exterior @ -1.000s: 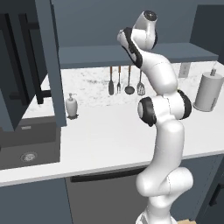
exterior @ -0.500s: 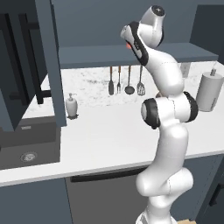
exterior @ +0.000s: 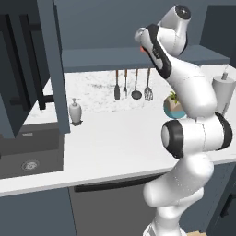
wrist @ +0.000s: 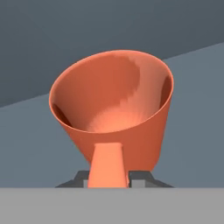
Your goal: Gather all objects into one cabinet and sort the glasses and bowls to opposite sides.
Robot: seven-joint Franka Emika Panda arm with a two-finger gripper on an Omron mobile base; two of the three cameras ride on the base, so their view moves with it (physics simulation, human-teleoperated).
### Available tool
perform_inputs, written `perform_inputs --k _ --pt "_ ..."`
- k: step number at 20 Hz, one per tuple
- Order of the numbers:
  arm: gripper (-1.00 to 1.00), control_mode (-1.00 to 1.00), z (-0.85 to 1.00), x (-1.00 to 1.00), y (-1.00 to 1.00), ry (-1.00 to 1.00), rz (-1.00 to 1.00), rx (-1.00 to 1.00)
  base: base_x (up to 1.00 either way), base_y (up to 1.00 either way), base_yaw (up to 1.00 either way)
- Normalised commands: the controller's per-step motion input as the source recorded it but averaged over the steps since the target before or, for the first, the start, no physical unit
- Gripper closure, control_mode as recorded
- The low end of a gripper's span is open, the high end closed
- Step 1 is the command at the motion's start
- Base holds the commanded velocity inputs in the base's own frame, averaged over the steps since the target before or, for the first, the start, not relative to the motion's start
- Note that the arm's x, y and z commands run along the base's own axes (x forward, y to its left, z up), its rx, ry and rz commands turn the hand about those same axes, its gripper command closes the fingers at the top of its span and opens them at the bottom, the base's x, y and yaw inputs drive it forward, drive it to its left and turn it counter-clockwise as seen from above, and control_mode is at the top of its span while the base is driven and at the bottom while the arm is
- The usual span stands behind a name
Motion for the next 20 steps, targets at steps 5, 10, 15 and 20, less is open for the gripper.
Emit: perform_inputs --k 5,10,15,20 --pt "1.0 -1.0 0.0 -1.0 0.0 -0.23 0.0 0.0 0.0 0.0 0.0" --pt "1.0 -1.0 0.0 -1.0 0.0 -0.16 0.01 0.0 0.0 0.0 0.0" --pt "1.0 -1.0 0.0 -1.0 0.0 -0.04 0.17 0.05 0.0 0.0 0.0" --pt "1.0 -1.0 0.0 -1.0 0.0 -0.01 0.2 0.06 0.0 0.0 0.0"
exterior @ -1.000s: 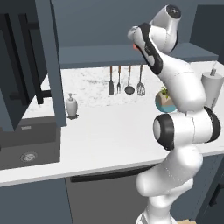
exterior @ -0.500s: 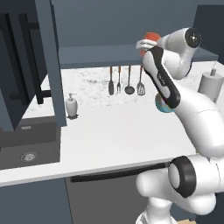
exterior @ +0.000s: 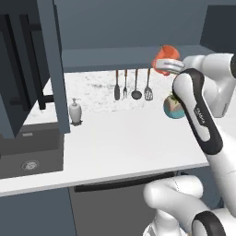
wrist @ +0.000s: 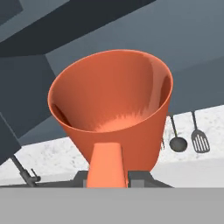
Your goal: Gather all objects into one cabinet and sort the glasses and bowls to opposite sides.
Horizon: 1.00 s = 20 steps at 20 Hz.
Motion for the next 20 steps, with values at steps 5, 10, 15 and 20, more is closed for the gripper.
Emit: perform_inputs --k 5,10,15,20 --pt "1.0 -1.0 -0.05 -1.0 0.0 0.0 0.18 0.01 0.0 0.0 0.0" --pt "1.0 -1.0 -0.38 -0.99 0.1 0.0 0.11 -0.05 0.0 0.0 0.0" --pt "1.0 -1.0 -0.33 -0.51 0.33 0.0 -0.06 -0.02 0.0 0.0 0.0" --pt "1.0 -1.0 -0.45 -0.6 0.21 0.0 -0.09 -0.03 0.0 0.0 0.0"
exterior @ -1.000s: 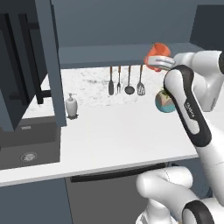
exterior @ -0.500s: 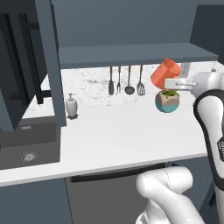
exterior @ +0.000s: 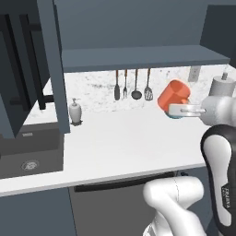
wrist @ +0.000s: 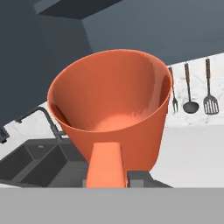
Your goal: Gather all objects into one cabinet and sort the glasses and bowls to opposite sides.
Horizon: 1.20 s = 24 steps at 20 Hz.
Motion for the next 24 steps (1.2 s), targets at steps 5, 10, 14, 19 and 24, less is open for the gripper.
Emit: perform_inputs --k 5,10,14,19,24 --pt "1.0 -1.0 -0.5 -0.63 0.06 0.01 -0.13 0.0 0.0 0.0 0.0" --pt "1.0 -1.0 -0.28 -0.46 0.01 0.01 -0.11 0.0 0.0 0.0 0.0" --pt "1.0 -1.0 -0.18 -0.43 0.03 0.0 -0.04 0.0 0.0 0.0 0.0" --pt "1.0 -1.0 -0.31 -0.48 0.14 0.0 -0.06 0.0 0.0 0.0 0.0" --pt "1.0 1.0 0.0 0.0 0.0 0.0 0.0 0.0 -0.69 0.31 -0.06"
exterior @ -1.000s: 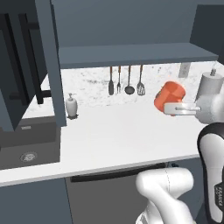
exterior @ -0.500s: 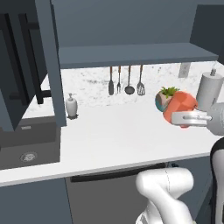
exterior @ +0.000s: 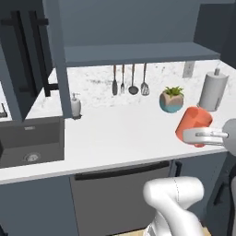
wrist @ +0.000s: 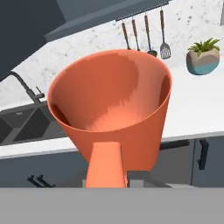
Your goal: Gather all objects into one cabinet and sort the glasses and bowls to opposite sides.
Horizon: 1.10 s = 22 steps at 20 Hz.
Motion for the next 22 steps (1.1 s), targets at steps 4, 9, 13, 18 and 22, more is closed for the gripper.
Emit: perform_inputs --k 4,9,13,18,22 --pt "1.0 1.0 0.0 0.0 0.0 0.0 0.0 0.0 -0.69 0.58 -0.04" --pt "1.0 1.0 0.0 0.0 0.0 0.0 0.0 0.0 -0.6 0.87 -0.04" --pt "1.0 1.0 0.0 0.0 0.0 0.0 0.0 0.0 -0.58 0.9 -0.04" --pt "1.0 1.0 0.0 0.0 0.0 0.0 0.0 0.0 -0.42 0.89 -0.03" --pt "1.0 1.0 0.0 0.0 0.0 0.0 0.0 0.0 -0.01 0.93 0.0"
